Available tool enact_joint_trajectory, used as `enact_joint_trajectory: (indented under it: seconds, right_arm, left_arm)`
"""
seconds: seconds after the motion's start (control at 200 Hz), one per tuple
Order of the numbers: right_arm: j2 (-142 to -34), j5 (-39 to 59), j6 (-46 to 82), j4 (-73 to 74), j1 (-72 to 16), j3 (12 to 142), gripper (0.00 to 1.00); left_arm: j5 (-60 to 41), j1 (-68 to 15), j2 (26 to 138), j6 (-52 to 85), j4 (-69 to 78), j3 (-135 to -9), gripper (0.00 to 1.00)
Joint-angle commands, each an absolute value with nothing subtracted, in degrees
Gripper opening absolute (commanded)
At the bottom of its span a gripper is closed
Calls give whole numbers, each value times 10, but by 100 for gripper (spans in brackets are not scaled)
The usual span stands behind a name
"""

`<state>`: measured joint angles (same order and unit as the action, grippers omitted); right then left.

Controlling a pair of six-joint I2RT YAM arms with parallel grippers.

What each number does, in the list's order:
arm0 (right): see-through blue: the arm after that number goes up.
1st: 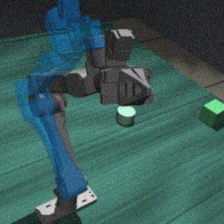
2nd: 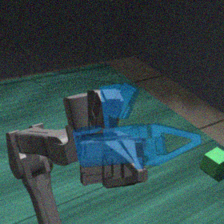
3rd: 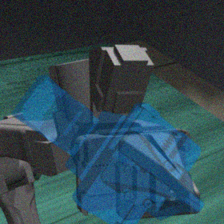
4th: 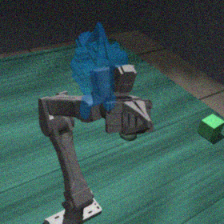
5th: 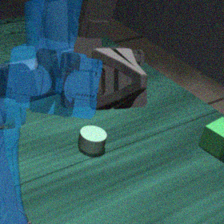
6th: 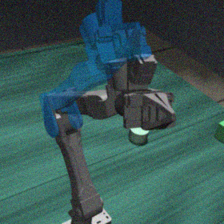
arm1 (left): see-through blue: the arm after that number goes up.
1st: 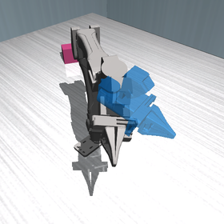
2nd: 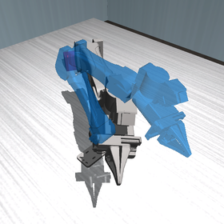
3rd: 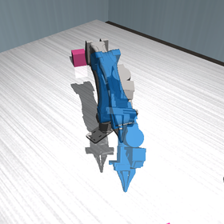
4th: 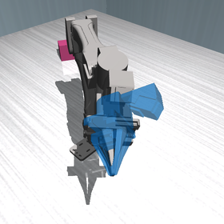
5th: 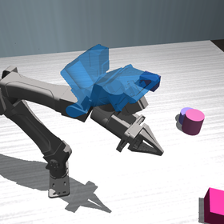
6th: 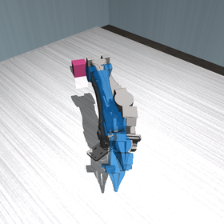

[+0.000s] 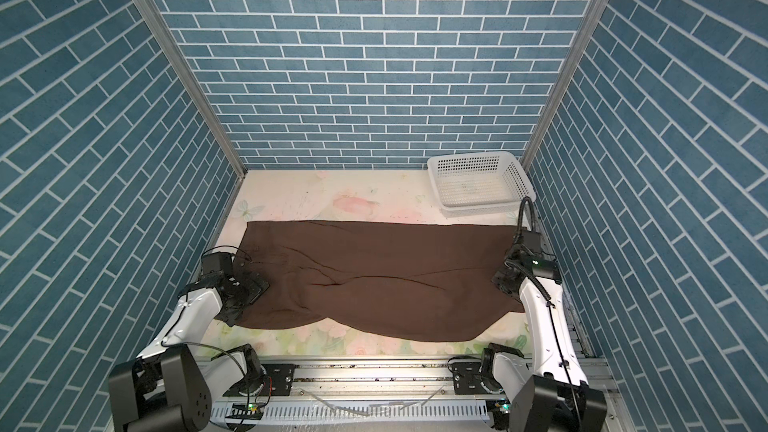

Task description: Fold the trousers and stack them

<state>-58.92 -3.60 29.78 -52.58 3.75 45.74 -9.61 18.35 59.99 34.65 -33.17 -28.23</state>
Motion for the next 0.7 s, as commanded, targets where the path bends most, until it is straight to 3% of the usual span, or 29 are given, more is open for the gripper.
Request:
enact_joint_trajectory:
  seconds: [0.0,0.065,0.155,0.28,0.4,0.57,0.695]
  right_arm:
    - [-631,-13,343,-495,-37,449,28]
    - [-675,-15,346,-473,-76,456,28]
    - [-737,-19,340,-456,-116,476,37]
    - [-799,-9,333,-429,-154,500,48]
    - [-829,-28,326,-413,-160,521,49]
    - [-850,-51,299,-402,-159,559,50]
    - [-899,-4,259,-382,-160,596,50]
  left_arm:
    - [-156,176,554,363,-358,-282,82]
    - [-152,157,520,372,-381,-290,70]
    - [-141,121,479,387,-415,-300,66]
    - [-126,66,439,418,-462,-308,71]
    - [-109,12,411,451,-501,-311,81]
    - [-65,-51,396,486,-524,-296,83]
    - [-49,-86,417,506,-513,-274,83]
